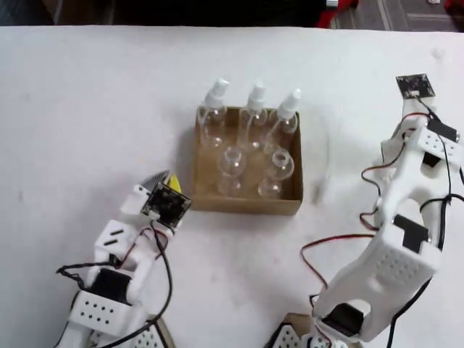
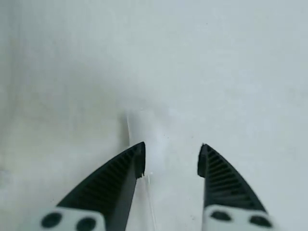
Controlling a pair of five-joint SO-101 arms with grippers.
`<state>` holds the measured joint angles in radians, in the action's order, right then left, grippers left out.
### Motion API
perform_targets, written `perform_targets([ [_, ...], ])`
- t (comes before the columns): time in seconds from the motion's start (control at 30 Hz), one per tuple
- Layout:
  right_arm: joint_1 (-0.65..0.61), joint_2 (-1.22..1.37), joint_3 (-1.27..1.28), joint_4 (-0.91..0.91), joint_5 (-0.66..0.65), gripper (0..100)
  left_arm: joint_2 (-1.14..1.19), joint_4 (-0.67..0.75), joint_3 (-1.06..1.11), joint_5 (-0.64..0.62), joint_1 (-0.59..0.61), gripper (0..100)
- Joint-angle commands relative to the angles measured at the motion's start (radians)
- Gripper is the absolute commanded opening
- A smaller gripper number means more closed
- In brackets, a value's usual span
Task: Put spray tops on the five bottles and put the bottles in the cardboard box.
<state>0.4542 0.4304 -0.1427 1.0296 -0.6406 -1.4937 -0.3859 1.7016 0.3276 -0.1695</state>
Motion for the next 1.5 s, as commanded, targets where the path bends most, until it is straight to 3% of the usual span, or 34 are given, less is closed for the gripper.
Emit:
perform_targets([
  [0.0, -0.016, 0.041, -0.078, 0.005, -0.069, 18.0, 0.007, 0.026, -0.003, 0.008, -0.012, 3],
  [0.57, -0.094, 0.087, -0.091, -0.005, -0.08, 15.9, 0.005, 0.028, -0.003, 0.008, -0.016, 3],
  [0.83, -0.07, 0.225, -0.23, -0.012, -0.08, 15.6, 0.005, 0.028, -0.003, 0.008, -0.016, 3],
  [1.0, -0.07, 0.282, -0.313, 0.015, -0.081, 0.5, 0.004, 0.028, -0.003, 0.008, -0.016, 3],
  [1.07, -0.059, 0.283, -0.33, 0.021, -0.081, 3.4, 0.004, 0.028, -0.003, 0.008, -0.016, 3],
  [1.47, -0.033, 0.012, -0.585, 0.455, -0.08, 1.5, 0.002, 0.028, -0.006, 0.005, -0.05, 3],
])
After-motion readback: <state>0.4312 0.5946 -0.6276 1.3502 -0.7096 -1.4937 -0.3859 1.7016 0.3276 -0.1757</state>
